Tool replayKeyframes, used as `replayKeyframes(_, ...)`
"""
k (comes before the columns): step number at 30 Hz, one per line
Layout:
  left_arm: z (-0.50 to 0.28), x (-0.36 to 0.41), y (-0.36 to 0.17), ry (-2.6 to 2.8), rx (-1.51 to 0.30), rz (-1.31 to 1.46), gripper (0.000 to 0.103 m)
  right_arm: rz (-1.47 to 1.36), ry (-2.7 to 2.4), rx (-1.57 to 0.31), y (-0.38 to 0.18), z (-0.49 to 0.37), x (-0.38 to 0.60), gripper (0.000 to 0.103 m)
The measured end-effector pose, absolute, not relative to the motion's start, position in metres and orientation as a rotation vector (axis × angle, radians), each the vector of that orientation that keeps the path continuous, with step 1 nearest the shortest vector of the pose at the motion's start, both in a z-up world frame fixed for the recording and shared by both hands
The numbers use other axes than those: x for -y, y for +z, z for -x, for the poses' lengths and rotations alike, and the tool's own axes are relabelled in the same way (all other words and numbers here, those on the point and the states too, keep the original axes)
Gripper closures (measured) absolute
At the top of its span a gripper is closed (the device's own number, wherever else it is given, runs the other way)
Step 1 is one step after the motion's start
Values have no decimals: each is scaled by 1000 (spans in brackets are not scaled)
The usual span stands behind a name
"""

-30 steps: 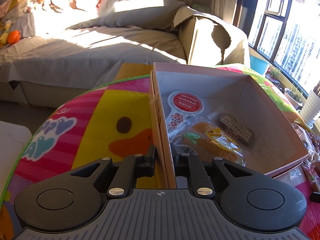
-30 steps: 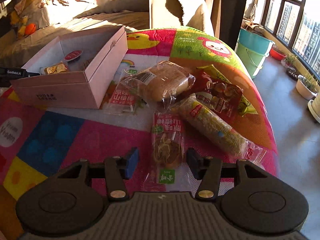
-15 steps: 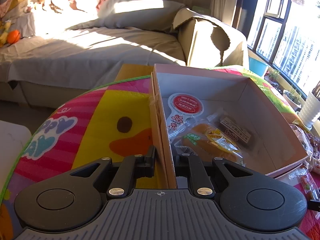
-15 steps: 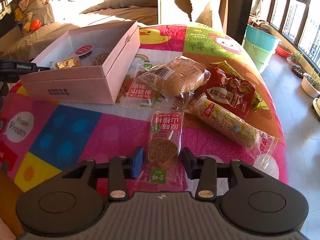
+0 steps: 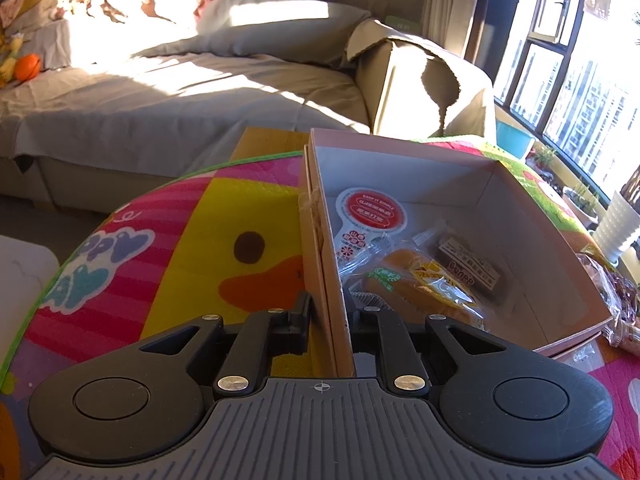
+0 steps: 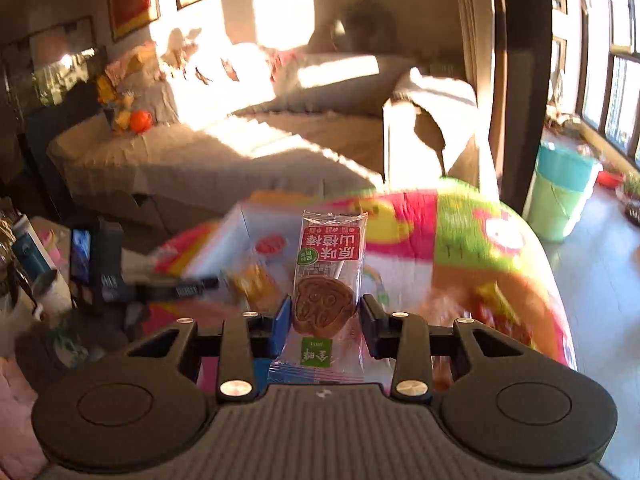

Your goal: Organize objects

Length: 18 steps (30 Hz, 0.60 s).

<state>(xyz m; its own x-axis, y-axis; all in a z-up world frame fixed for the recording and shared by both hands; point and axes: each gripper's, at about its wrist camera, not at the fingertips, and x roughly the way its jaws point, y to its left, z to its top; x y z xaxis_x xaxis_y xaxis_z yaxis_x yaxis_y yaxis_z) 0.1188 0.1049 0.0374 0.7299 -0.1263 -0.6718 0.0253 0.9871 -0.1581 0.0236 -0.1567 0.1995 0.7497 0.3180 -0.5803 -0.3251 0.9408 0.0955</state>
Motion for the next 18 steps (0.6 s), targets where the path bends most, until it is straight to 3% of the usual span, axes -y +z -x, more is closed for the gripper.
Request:
replayKeyframes(5,-118,-106,37,-87,-748,147,86,-11,443,-499,228,-54,118,66)
replayKeyframes(13,-117,-107,36,-87,-748,149,86,-35,438,-627,193,-135,60,66)
replayKeyframes(16,-117,-107,37,-88,-749,149,86,-73,447,-677,176,-157,51,54)
replayKeyframes(18,-116,-107,37,-91,-749,149,86,-79,431,-687,168,-161,51,53)
